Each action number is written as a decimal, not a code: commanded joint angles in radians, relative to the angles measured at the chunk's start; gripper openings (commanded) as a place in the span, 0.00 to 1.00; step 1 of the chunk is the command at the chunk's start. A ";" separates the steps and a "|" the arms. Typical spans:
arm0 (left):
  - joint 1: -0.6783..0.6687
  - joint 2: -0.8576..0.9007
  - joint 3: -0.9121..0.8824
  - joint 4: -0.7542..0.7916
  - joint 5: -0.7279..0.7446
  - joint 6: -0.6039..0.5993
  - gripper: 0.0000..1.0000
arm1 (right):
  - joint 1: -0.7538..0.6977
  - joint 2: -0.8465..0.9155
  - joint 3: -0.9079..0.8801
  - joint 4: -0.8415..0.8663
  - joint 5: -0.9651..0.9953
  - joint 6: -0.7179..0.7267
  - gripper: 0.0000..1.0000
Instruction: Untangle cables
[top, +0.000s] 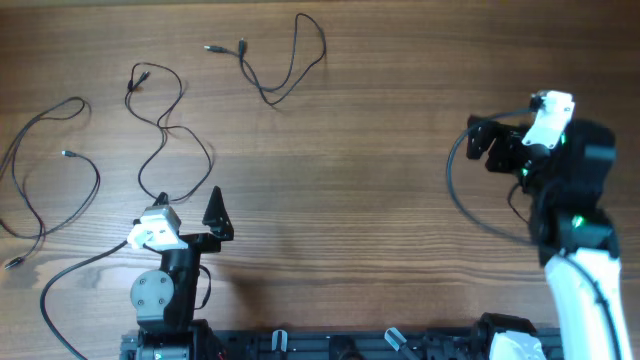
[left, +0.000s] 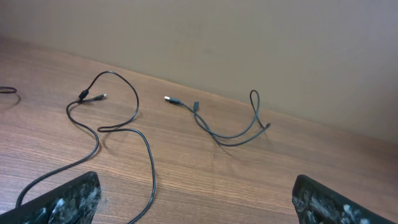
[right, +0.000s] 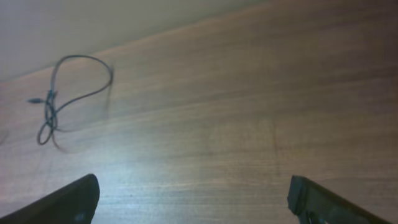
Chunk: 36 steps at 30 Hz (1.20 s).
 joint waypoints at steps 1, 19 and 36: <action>0.008 -0.011 -0.006 -0.004 0.004 -0.002 1.00 | 0.005 -0.114 -0.219 0.254 -0.103 -0.009 1.00; 0.008 -0.010 -0.006 -0.004 0.004 -0.002 1.00 | 0.010 -0.601 -0.710 0.594 -0.026 -0.013 1.00; 0.008 -0.010 -0.006 -0.004 0.004 -0.002 1.00 | 0.149 -1.009 -0.710 0.186 0.250 -0.280 1.00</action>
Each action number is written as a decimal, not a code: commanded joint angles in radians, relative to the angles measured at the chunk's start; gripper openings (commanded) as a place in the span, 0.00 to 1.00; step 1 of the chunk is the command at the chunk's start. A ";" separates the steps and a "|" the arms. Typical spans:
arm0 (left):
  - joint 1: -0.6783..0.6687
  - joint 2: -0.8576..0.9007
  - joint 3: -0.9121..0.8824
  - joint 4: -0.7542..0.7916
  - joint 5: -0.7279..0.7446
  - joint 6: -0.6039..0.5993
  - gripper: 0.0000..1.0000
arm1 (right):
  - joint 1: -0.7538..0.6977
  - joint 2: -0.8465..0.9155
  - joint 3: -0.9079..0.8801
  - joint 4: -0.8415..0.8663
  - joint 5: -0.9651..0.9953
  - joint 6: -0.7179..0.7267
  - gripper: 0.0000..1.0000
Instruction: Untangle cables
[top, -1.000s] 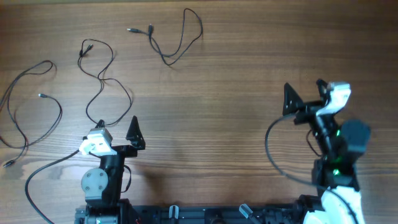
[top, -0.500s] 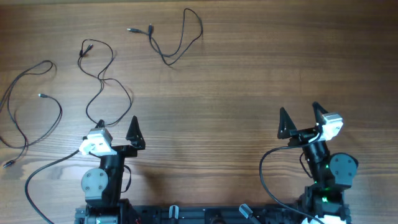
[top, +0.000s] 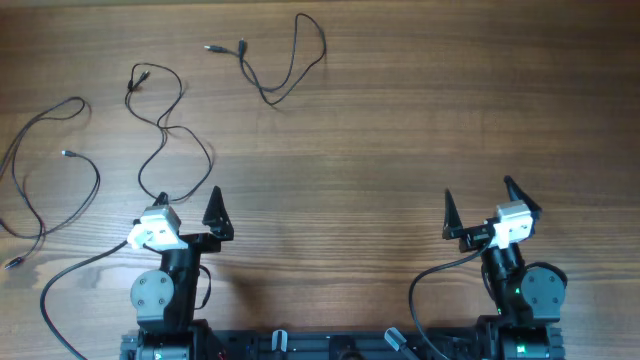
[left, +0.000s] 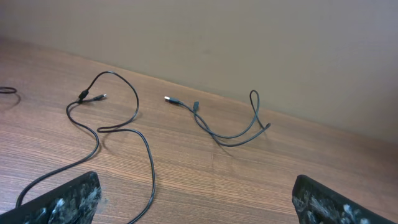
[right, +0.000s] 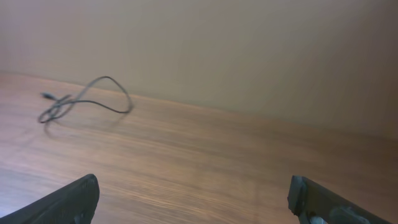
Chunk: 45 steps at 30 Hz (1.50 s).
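Three dark cables lie apart on the wooden table: one at the far left, one winding down the left-middle, and a short one at the back. My left gripper is open at the near edge, and the lower end of the winding cable runs in by its left finger. In the left wrist view that winding cable passes between my fingers, untouched, with the short cable beyond. My right gripper is open and empty at the near right. The right wrist view shows the short cable far off.
Both arm bases stand at the table's near edge, each with its own black supply cable looping beside it. A beige wall rises behind the table's far edge.
My right arm, which stood stretched out over the right side of the table, is now drawn back to the near edge with its gripper still open. The left arm and the cables have not moved.
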 joint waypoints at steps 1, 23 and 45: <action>0.008 -0.010 -0.006 -0.003 0.004 -0.002 1.00 | 0.019 -0.016 -0.001 -0.005 0.139 0.006 1.00; 0.008 -0.010 -0.006 -0.003 0.004 -0.002 1.00 | 0.029 -0.016 -0.001 -0.003 0.152 0.095 1.00; 0.008 -0.010 -0.006 -0.003 0.004 -0.002 1.00 | 0.029 -0.016 -0.001 -0.003 0.152 0.095 1.00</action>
